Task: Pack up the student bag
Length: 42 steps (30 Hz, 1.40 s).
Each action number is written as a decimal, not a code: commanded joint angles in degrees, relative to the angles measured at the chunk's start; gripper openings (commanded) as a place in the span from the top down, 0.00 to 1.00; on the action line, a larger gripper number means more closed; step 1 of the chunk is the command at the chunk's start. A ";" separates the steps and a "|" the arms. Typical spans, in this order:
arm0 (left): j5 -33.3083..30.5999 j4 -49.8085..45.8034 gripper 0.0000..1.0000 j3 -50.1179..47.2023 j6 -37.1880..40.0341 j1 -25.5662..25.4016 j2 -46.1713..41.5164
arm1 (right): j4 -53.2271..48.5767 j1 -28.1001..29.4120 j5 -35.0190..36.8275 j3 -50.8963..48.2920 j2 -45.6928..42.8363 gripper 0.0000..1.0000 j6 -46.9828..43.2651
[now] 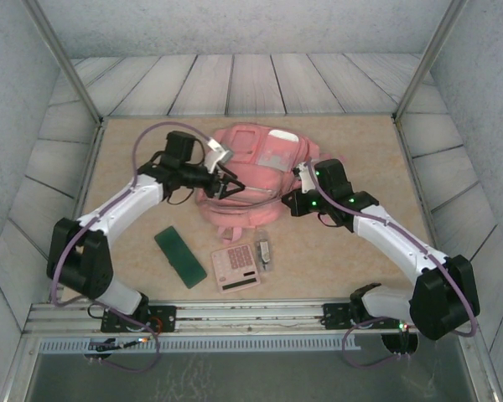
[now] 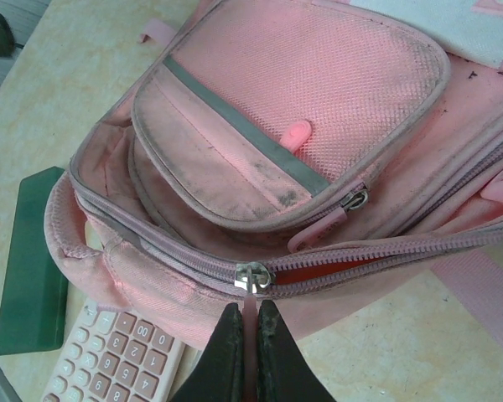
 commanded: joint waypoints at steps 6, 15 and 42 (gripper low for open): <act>8.80 -4.38 0.40 10.26 4.81 -4.94 14.15 | 2.82 0.38 -2.85 2.01 -1.58 1.00 -1.11; 10.39 -7.18 0.41 12.73 6.68 -8.54 20.08 | 4.25 0.48 -2.36 1.28 -2.41 1.00 -0.49; -28.70 -8.60 1.00 1.60 -5.31 -6.22 0.21 | 3.06 -13.47 7.92 -3.65 -3.35 1.00 4.59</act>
